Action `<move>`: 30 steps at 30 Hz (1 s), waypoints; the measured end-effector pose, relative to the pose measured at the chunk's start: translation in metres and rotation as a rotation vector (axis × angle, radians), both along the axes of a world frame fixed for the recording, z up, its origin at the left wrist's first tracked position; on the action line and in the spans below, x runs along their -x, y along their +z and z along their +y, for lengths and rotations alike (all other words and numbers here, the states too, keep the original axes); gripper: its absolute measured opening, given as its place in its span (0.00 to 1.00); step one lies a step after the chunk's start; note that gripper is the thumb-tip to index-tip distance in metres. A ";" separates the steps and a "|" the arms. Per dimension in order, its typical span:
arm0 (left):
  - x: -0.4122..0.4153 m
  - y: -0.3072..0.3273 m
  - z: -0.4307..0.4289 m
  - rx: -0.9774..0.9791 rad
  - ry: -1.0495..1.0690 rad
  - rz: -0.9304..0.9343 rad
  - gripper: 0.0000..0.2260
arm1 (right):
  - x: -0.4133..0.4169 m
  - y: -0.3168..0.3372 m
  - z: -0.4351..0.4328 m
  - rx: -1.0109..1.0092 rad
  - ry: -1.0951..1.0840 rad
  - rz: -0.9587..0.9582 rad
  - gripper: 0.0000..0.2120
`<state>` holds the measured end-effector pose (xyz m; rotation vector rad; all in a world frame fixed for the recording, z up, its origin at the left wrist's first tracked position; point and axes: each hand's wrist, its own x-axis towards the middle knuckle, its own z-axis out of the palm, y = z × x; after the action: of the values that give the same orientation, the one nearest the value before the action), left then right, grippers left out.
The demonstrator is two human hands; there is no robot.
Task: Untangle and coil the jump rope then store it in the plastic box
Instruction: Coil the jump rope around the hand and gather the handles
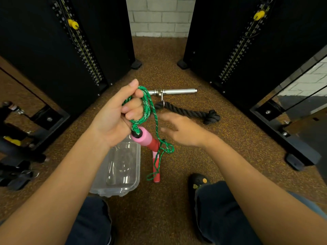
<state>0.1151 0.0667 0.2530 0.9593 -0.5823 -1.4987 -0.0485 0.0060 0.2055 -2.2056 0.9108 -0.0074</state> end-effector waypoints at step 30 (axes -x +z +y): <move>-0.009 0.002 -0.001 0.020 0.048 0.060 0.17 | 0.020 -0.025 -0.004 -0.108 -0.106 0.680 0.27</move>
<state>0.1241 0.0658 0.2546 0.9042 -0.5268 -1.4707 -0.0688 0.0019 0.1804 -2.0733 1.3478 0.7619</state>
